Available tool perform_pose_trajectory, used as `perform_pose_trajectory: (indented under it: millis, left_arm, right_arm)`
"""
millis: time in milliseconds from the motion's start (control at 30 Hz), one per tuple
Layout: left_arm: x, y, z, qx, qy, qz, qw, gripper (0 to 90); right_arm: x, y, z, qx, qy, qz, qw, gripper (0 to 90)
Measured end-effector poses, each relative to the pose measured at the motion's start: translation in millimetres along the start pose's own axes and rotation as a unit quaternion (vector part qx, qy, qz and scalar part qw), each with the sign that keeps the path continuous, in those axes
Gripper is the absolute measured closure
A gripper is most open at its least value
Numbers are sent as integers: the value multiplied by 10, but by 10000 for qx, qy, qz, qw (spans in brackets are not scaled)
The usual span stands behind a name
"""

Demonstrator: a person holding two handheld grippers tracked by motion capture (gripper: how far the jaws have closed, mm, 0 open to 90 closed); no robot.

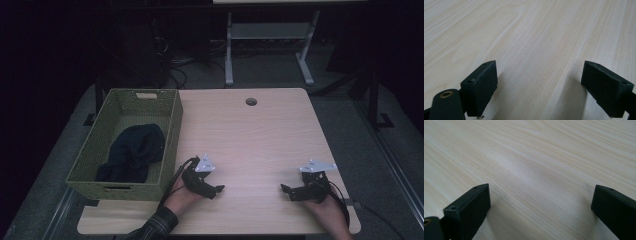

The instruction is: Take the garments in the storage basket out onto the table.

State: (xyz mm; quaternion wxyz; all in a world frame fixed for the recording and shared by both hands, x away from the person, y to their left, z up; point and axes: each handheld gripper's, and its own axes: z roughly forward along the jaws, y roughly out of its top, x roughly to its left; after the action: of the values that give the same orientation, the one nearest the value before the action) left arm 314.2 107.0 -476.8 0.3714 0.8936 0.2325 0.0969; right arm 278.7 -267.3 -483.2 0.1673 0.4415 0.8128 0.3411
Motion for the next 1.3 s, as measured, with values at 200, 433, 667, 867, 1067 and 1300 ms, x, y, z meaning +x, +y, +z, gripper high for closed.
perform_pose_trajectory:
  millis: [200,433,667,867,1067,1300]
  left_arm:
    - [5,13,-2,58,44,-32,10000,128]
    - [10,52,-21,107,135,6,9999,132]
    - [19,83,-49,75,136,-24,9999,134]
    - [29,98,-60,78,107,-63,9999,137]
    - [40,131,-92,63,99,-115,9999,138]
    - [55,154,-125,5,72,-141,9999,138]
  right_arm:
    - [-2,0,1,-5,4,-13,10000,20]
    - [-2,0,0,-4,5,-12,10000,20]
    - [-1,0,0,-2,2,-8,10000,19]
    - [3,0,-1,11,7,17,10000,19]
    - [3,0,-1,12,8,18,10000,19]
    - [3,0,-1,11,7,17,10000,19]
